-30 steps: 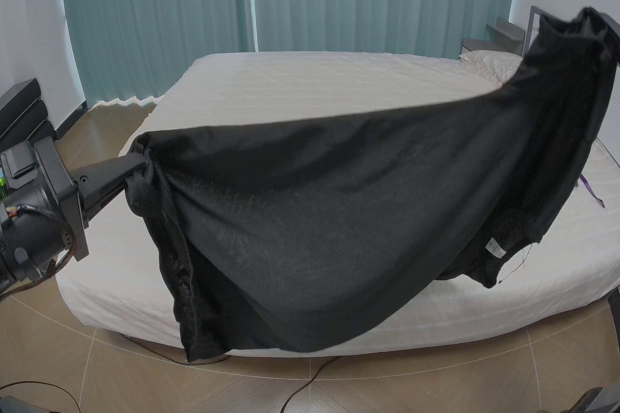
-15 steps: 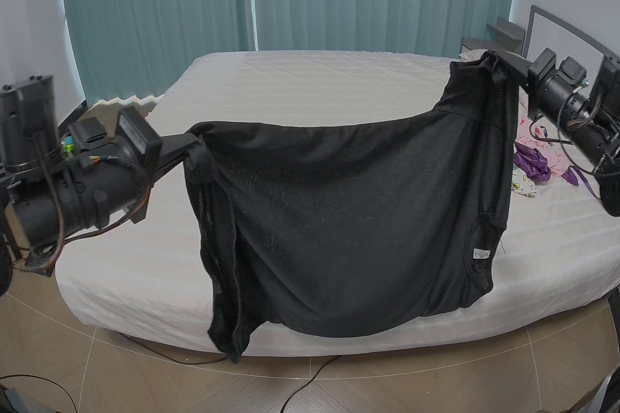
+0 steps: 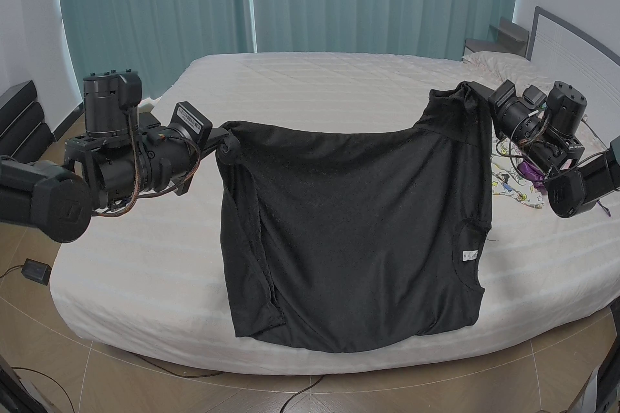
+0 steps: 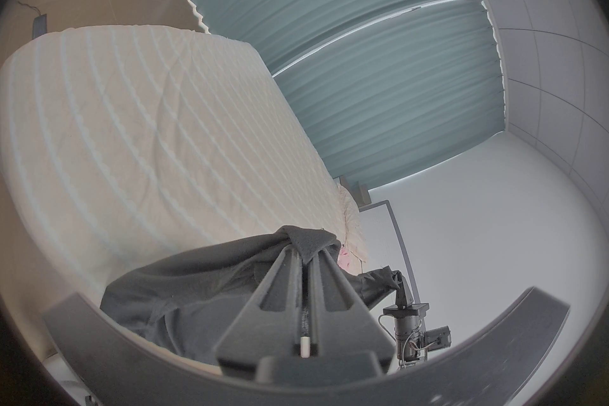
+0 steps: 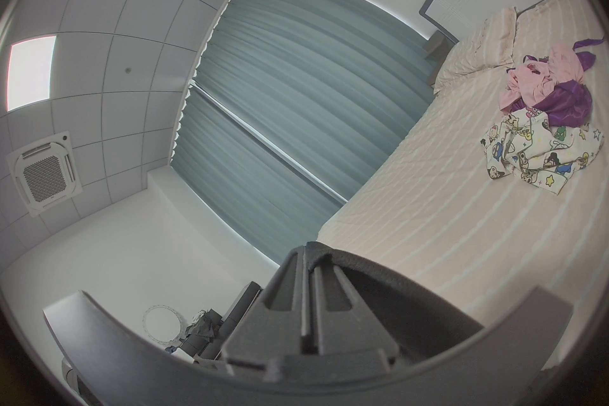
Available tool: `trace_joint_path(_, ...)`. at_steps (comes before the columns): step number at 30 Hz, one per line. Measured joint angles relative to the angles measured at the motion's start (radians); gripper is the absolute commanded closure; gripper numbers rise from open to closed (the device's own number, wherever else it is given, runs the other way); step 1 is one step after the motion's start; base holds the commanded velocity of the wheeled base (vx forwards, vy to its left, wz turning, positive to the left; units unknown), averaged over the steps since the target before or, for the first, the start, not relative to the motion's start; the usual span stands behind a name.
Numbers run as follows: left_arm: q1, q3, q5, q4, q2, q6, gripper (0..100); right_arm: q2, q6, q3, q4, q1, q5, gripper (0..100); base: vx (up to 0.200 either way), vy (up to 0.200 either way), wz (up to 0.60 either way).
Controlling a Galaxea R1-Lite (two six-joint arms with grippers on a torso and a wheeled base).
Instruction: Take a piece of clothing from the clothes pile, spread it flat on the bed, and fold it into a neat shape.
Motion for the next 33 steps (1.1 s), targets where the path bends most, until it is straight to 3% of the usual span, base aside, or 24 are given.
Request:
trace_joint_path(19, 0.031, -0.148, -0.008, 0.000, 0.219, 0.006, 100, 0.143, -0.001, -0.084, 0.011, -0.002, -0.004, 100, 0.200, 0.000, 0.00)
trace_joint_path(33, 0.067, -0.244, -0.008, 0.008, 0.394, 0.010, 100, 0.266, -0.001, -0.095, 0.011, -0.002, -0.014, 100, 0.000, 0.000, 0.00)
